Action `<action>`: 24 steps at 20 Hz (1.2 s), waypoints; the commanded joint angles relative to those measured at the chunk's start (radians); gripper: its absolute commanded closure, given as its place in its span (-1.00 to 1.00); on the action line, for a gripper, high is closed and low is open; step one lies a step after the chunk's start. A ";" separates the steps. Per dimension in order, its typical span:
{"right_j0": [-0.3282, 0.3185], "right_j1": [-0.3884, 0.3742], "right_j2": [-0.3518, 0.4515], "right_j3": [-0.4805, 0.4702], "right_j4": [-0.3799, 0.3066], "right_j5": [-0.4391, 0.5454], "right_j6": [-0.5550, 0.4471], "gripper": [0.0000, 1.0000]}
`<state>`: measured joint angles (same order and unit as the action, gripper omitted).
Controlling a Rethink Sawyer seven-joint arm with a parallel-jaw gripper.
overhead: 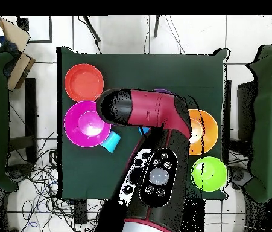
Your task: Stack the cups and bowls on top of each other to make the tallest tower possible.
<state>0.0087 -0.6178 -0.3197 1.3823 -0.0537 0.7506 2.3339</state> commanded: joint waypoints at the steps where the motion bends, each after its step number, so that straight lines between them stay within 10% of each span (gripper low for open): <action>1: -0.018 0.041 0.090 0.073 -0.031 -0.032 0.010 1.00; 22: -0.054 -0.013 0.117 0.063 -0.031 0.021 -0.081 1.00; 23: -0.062 -0.017 0.128 0.067 -0.034 0.011 -0.091 -1.00; 24: -0.064 -0.017 0.129 0.066 -0.030 0.018 -0.088 -1.00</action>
<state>-0.0144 -0.6335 -0.3107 1.3843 -0.0541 0.7506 2.3337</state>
